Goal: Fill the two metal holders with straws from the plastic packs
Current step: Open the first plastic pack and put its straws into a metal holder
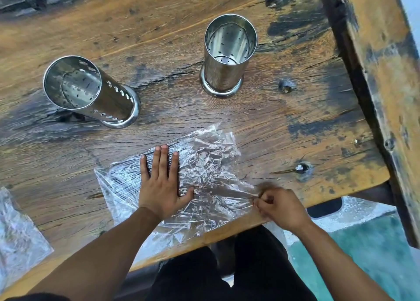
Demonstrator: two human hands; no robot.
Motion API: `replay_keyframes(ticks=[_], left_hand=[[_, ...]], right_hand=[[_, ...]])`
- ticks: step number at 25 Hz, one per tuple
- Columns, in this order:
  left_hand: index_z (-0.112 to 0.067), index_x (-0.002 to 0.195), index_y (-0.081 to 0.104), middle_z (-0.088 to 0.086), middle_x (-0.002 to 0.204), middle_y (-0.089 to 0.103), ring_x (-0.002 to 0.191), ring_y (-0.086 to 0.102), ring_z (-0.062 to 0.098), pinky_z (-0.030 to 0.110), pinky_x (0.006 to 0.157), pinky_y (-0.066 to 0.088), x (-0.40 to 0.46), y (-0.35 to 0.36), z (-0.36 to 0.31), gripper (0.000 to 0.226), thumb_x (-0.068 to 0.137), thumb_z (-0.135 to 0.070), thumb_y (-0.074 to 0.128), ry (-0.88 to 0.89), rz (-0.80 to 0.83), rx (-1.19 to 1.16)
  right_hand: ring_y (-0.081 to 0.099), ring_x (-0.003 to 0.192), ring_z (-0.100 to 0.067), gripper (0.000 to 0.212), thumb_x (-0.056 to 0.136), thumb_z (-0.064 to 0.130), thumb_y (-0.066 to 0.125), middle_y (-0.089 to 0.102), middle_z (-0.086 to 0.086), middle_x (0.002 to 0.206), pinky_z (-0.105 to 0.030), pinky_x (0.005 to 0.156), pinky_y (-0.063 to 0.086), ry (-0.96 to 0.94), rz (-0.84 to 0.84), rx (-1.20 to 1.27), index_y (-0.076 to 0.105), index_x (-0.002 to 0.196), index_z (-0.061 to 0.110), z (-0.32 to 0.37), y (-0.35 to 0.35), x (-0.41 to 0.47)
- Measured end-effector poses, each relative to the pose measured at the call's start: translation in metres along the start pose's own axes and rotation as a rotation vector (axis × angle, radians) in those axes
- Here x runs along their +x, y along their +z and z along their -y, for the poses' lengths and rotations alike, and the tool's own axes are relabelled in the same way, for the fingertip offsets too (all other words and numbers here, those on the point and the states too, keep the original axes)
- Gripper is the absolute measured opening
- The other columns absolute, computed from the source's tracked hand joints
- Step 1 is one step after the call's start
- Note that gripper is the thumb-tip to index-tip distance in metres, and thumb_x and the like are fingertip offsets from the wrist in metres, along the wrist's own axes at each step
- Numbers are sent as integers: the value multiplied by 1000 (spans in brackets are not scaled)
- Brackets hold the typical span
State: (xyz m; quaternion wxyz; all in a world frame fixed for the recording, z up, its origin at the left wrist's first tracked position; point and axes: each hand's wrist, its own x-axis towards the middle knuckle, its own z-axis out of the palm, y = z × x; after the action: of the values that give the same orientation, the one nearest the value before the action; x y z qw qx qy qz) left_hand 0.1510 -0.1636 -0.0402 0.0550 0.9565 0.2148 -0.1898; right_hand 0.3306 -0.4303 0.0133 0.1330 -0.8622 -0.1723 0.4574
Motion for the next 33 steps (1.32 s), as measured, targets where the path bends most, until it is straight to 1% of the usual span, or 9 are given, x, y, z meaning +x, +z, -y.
replay_keyframes(ticks=[4, 8, 12, 14, 20, 23, 27, 30, 33], left_hand=[[-5, 161, 15, 24, 169, 3, 158, -1, 37, 68, 122, 9, 0, -3, -1, 104, 87, -76, 35, 3, 2, 4], [-5, 161, 15, 24, 169, 3, 158, -2, 37, 67, 122, 9, -1, -3, 0, 104, 88, -78, 31, 1, 27, -3], [-5, 161, 13, 24, 169, 1, 158, -5, 37, 67, 123, 5, -1, -7, 1, 110, 87, -85, 26, 15, 59, -36], [-7, 162, 6, 22, 169, -6, 157, -11, 34, 65, 123, -1, -1, -13, 5, 113, 85, -89, 20, 45, 83, -91], [-33, 161, 9, -5, 170, -5, 158, -14, 15, 47, 126, -15, 4, -33, 29, 82, 90, -71, 21, 42, 123, -604], [-50, 145, 22, -9, 166, 19, 157, 5, 10, 40, 128, -4, 14, -48, 36, 76, 72, -52, 42, -60, 173, -965], [-37, 140, 49, -3, 163, 33, 151, 26, 4, 26, 126, 21, 16, -55, 45, 76, 68, -19, 67, -142, 112, -1248], [-26, 144, 52, -4, 155, 44, 140, 42, 4, 4, 111, 29, 11, -57, 60, 71, 80, -20, 83, -181, 38, -1119], [-19, 141, 56, -4, 140, 56, 129, 50, 12, 25, 111, 40, -2, -53, 65, 58, 93, -51, 65, -156, -84, -796]], right_hand=[[66, 55, -12, 39, 94, 37, 69, 70, -1, 59, -29, 59, 50, -10, 143, -66, 64, 59, 20, -11, -33, 9], [60, 56, -20, 37, 99, 39, 59, 62, 1, 56, -36, 58, 46, -57, -277, 53, 62, 67, 19, 16, -38, 8], [68, 81, -5, 17, 102, 17, 58, 75, 6, 95, -14, 77, 52, -295, -326, 259, 74, 103, 15, 83, -13, 22], [68, 95, -10, 25, 103, 10, 52, 72, 4, 113, -24, 88, 55, -191, -248, 350, 69, 122, 13, 102, -2, 45], [53, 44, -13, 26, 95, -11, 51, 76, -11, 84, -19, 32, 34, 182, -14, 961, 66, 110, 5, 115, -4, 84], [49, 45, -12, 21, 94, -11, 57, 77, -11, 88, -17, 31, 30, 140, 103, 937, 70, 106, 0, 113, -9, 84], [62, 41, -11, 13, 91, -11, 66, 76, -10, 80, -17, 33, 37, 61, 74, 820, 70, 96, 0, 108, -4, 89], [66, 47, -22, 23, 86, -8, 74, 76, -16, 85, -22, 37, 42, 35, 14, 681, 71, 88, 14, 101, 4, 95], [62, 46, -26, 25, 83, -13, 74, 72, -17, 77, -32, 48, 49, -47, 0, 662, 71, 89, 12, 100, 4, 95]])
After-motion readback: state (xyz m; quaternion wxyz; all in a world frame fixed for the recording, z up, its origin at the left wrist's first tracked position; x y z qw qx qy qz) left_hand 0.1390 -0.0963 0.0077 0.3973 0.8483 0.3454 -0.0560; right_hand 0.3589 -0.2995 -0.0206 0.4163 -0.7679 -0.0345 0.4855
